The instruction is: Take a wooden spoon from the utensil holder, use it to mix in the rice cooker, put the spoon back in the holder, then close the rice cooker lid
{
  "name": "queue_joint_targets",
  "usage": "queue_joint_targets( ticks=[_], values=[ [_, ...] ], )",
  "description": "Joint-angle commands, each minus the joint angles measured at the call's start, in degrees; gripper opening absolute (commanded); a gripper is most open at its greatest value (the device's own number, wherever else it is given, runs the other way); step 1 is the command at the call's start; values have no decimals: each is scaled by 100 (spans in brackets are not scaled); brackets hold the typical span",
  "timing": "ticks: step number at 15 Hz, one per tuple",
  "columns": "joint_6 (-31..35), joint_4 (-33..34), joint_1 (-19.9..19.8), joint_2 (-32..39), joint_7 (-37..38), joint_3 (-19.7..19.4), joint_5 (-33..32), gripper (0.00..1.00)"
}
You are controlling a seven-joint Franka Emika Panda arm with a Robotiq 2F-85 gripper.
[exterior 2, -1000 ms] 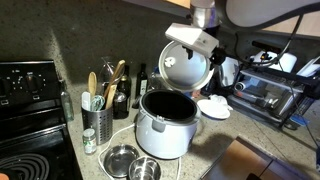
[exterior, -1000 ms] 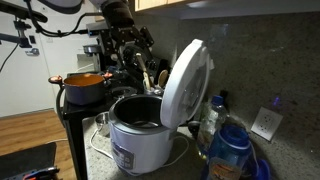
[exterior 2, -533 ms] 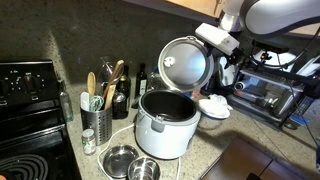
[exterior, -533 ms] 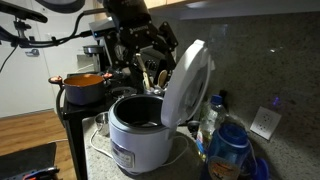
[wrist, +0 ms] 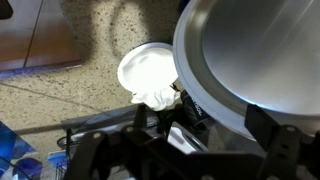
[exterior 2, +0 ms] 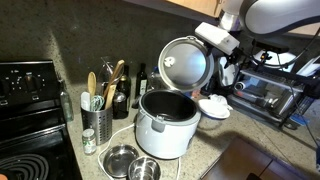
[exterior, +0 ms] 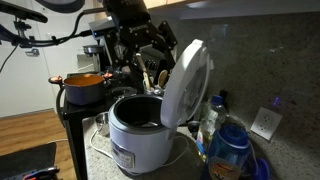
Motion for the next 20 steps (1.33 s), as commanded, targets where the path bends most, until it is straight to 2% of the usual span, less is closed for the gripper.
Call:
queue_joint_targets(
  ticks=[1,4,11,20],
  values=[
    [-46,78,-156,-160,-119,130,213,100],
    [-51,107,-190,-358,-56,158,371,100],
    [-43,159,-634,-702,715,251,730,100],
    [372,303,-859,-14,1046,88,1433,100]
  ],
)
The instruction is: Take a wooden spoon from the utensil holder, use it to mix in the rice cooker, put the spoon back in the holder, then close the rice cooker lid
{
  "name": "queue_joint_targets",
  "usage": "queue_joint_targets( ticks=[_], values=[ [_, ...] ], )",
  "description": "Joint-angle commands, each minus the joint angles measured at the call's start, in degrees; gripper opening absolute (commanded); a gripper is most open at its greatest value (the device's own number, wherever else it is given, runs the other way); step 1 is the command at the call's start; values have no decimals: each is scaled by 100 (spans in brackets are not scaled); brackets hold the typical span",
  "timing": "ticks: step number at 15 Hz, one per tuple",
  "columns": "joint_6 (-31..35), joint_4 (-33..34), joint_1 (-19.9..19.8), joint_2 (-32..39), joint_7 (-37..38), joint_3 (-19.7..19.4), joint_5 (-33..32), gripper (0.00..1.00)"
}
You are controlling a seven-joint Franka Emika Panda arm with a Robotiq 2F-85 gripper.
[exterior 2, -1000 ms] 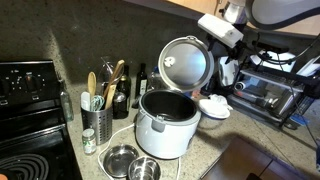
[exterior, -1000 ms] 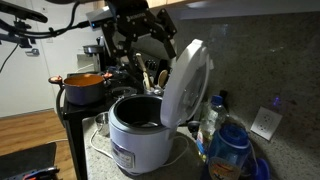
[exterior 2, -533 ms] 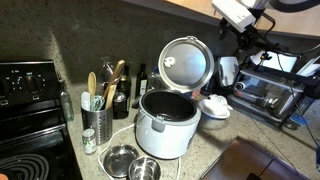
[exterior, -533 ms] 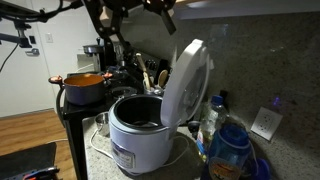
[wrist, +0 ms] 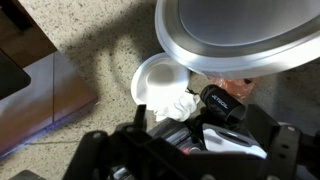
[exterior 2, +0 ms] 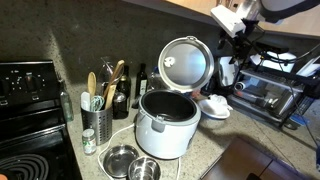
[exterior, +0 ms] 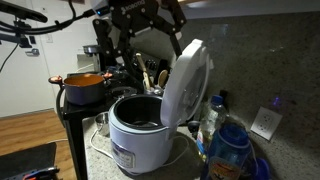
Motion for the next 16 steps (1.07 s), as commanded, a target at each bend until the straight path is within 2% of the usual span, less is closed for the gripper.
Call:
queue_joint_targets(
  ticks=[1,9,16],
  values=[
    [276,208,-89,356,269,23,222,100],
    [501,391,-63,709,352,-78,333,100],
    [366,334,172,807,-208,-182,1072,100]
  ],
)
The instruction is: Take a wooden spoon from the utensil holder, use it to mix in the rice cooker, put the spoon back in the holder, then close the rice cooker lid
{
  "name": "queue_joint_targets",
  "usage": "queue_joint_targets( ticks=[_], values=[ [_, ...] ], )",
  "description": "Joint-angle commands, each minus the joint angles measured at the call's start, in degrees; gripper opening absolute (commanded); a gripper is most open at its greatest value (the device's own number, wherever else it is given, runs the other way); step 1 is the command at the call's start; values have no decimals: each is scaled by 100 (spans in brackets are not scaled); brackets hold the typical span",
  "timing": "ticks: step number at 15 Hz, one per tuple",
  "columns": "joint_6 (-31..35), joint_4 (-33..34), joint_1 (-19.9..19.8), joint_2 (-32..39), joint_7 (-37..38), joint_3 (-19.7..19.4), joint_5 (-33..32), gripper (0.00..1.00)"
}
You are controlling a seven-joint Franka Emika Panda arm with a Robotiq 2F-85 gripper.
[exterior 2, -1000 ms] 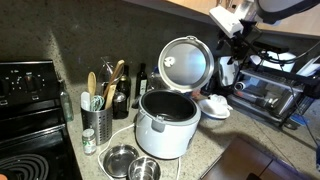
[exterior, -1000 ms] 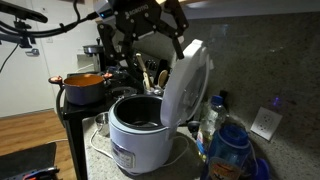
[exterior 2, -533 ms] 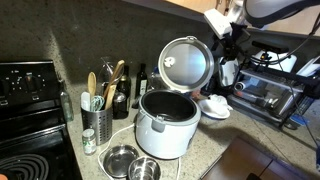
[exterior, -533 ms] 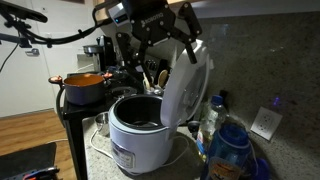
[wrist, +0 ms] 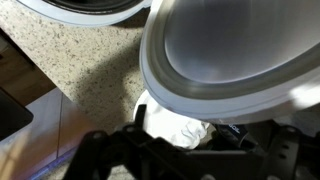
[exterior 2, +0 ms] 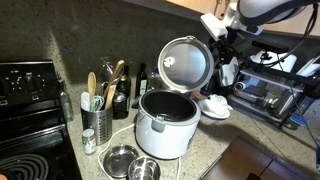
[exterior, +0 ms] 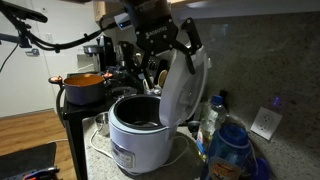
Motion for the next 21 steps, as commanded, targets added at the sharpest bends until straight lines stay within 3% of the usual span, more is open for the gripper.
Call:
queue_joint_targets(
  ticks=[1,9,21],
  values=[
    [-72,55,191,33,-430,-78,498,100],
    [-465,114,453,31,-1073,42,927,100],
    [-1917,81,934,21,-2332,273,1327,100]
  ],
)
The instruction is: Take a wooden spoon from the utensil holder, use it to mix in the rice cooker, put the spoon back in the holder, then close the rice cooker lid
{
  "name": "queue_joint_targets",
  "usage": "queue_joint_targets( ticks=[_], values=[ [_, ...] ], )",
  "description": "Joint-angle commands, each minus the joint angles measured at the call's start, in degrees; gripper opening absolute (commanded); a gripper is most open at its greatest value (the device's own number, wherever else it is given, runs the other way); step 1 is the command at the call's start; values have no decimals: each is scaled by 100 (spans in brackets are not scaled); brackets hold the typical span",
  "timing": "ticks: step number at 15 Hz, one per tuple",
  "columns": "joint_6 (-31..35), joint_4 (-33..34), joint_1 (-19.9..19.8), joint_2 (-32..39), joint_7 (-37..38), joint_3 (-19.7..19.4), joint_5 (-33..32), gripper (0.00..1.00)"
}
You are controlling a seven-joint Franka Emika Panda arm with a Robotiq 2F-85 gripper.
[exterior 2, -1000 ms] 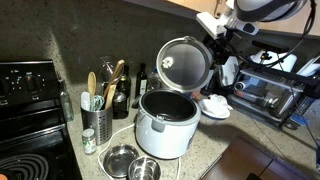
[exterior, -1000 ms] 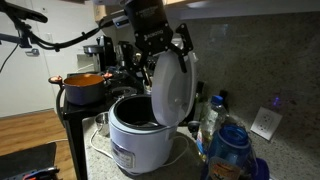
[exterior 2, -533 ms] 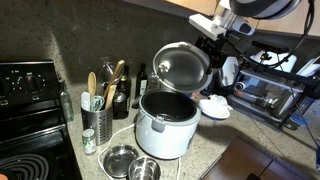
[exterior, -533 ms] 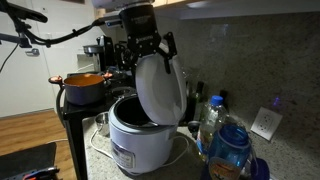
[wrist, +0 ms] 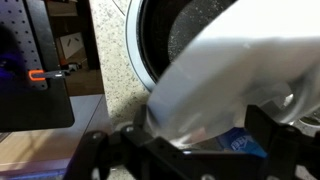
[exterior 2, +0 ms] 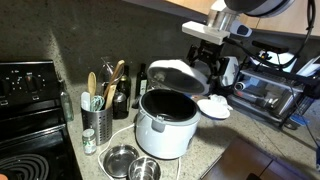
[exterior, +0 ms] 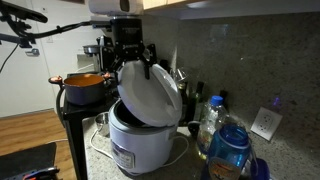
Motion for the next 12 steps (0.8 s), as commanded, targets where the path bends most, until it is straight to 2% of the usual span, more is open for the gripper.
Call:
queue_joint_targets(
  ticks=[1,4,9,12],
  values=[
    [-438,37,58,-54,-397,155,-1,100],
    [-646,-54,54,-217,-375,356,-305,100],
    [-601,-25,24,-375,-88,659,-1035,100],
    [-626,-1,68,-448,-183,705,-1153,100]
  ],
)
